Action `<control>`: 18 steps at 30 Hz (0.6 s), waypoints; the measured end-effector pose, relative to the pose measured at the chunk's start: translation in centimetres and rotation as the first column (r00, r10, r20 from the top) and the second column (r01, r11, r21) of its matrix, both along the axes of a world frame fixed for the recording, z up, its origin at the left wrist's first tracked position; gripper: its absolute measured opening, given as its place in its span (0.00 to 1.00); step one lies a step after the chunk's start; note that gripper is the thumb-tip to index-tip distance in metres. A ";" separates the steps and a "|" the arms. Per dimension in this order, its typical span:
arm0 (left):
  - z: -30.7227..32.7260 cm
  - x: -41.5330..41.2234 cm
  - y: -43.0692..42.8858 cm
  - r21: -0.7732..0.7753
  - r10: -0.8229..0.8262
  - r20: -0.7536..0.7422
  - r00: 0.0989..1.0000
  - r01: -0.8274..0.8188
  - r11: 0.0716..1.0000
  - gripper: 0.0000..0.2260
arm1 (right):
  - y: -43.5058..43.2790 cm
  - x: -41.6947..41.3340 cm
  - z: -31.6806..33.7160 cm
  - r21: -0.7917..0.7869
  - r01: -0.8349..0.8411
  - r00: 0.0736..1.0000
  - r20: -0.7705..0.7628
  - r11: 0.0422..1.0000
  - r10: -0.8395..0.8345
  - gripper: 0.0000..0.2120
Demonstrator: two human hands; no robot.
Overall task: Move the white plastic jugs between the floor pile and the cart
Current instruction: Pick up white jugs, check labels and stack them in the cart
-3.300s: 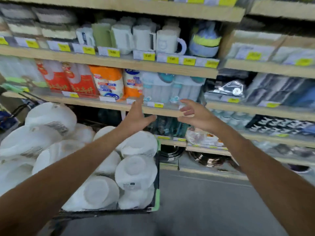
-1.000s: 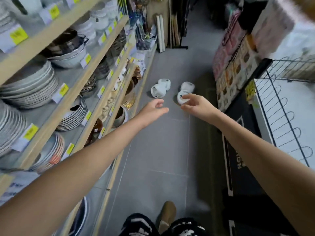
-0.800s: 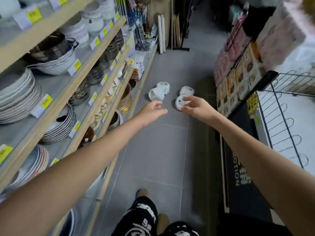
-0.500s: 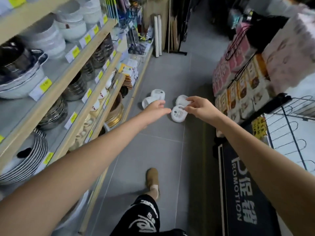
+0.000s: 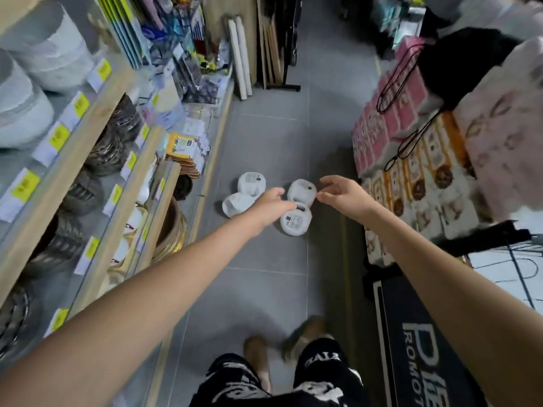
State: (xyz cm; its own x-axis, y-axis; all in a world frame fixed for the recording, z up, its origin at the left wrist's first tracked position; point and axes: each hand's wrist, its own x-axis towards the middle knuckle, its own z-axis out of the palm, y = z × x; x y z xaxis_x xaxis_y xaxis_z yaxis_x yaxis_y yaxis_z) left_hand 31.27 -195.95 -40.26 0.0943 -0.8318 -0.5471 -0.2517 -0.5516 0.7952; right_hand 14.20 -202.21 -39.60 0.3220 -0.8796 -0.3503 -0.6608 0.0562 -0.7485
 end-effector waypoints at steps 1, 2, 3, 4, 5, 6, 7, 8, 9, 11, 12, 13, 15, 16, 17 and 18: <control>-0.4 0.0 -1.5 0.009 -0.003 0.004 1.000 0.003 1.000 0.27 | -1.4 -0.1 -0.4 0.010 0.007 1.000 0.001 1.000 -0.007 0.20; -0.8 -0.1 -2.9 0.021 -0.002 0.005 1.000 0.002 1.000 0.28 | -2.8 -0.1 -0.9 0.023 0.011 1.000 0.002 1.000 -0.011 0.20; -1.3 -0.2 -4.4 0.034 -0.001 0.003 1.000 0.001 0.999 0.28 | -4.2 -0.2 -1.4 0.038 0.010 1.000 0.003 0.999 -0.010 0.21; -1.7 -0.3 -5.8 0.046 0.001 0.002 1.000 -0.001 0.999 0.29 | -5.7 -0.3 -1.9 0.054 0.004 1.000 0.005 0.999 -0.005 0.21; -2.2 -0.6 -7.3 0.058 0.002 -0.003 1.000 -0.002 0.998 0.29 | -7.3 -0.5 -2.5 0.071 -0.004 1.000 0.005 0.997 0.004 0.21; -2.6 -0.8 -9.0 0.067 0.006 -0.009 1.000 -0.006 0.998 0.29 | -9.0 -0.7 -3.2 0.084 -0.012 1.000 0.000 0.996 0.012 0.21; -3.1 -1.1 -10.7 0.070 0.016 -0.012 1.000 -0.015 0.997 0.29 | -10.8 -0.9 -3.9 0.096 -0.016 1.000 -0.002 0.995 0.016 0.21; -3.5 -1.4 -12.4 0.071 0.030 -0.010 1.000 -0.029 0.997 0.28 | -12.7 -1.0 -4.6 0.105 -0.015 1.000 0.000 0.994 0.015 0.21; -3.9 -1.8 -14.2 0.072 0.045 0.003 0.999 -0.045 0.996 0.28 | -14.7 -1.2 -5.5 0.118 -0.013 1.000 0.004 0.993 0.013 0.21; -4.9 -2.4 -17.5 0.080 0.061 0.033 0.998 -0.063 0.995 0.27 | -18.2 -1.5 -7.1 0.157 -0.021 1.000 0.003 0.987 0.021 0.22; -5.4 -2.8 -19.0 0.085 0.078 0.024 0.997 -0.079 0.993 0.28 | -19.9 -1.6 -7.9 0.181 -0.030 1.000 0.003 0.983 0.030 0.22; -5.9 -3.1 -20.5 0.100 0.102 0.004 0.995 -0.102 0.990 0.28 | -21.6 -1.7 -8.7 0.209 -0.036 0.999 0.002 0.977 0.036 0.23; -7.2 -3.6 -23.4 0.123 0.153 -0.015 0.988 -0.150 0.981 0.29 | -24.9 -1.7 -10.6 0.260 -0.051 0.998 -0.007 0.964 0.055 0.24; -8.1 -3.7 -24.8 0.133 0.179 -0.019 0.984 -0.175 0.976 0.28 | -26.5 -1.7 -11.7 0.283 -0.057 0.998 -0.014 0.957 0.063 0.24; -9.1 -3.8 -26.1 0.136 0.206 -0.027 0.978 -0.200 0.970 0.27 | -28.0 -1.6 -12.9 0.305 -0.060 0.998 -0.018 0.951 0.068 0.24; -10.3 -3.8 -27.3 0.144 0.230 -0.042 0.972 -0.221 0.964 0.26 | -29.4 -1.4 -14.1 0.327 -0.061 0.997 -0.017 0.943 0.070 0.25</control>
State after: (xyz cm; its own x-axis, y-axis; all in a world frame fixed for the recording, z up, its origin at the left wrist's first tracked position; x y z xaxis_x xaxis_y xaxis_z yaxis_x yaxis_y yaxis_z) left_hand 27.44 -223.24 -50.55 0.2355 -0.7091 -0.6646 -0.0639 -0.6937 0.7174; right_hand 12.80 -231.61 -53.69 0.3609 -0.6931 -0.6240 -0.6918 0.2498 -0.6775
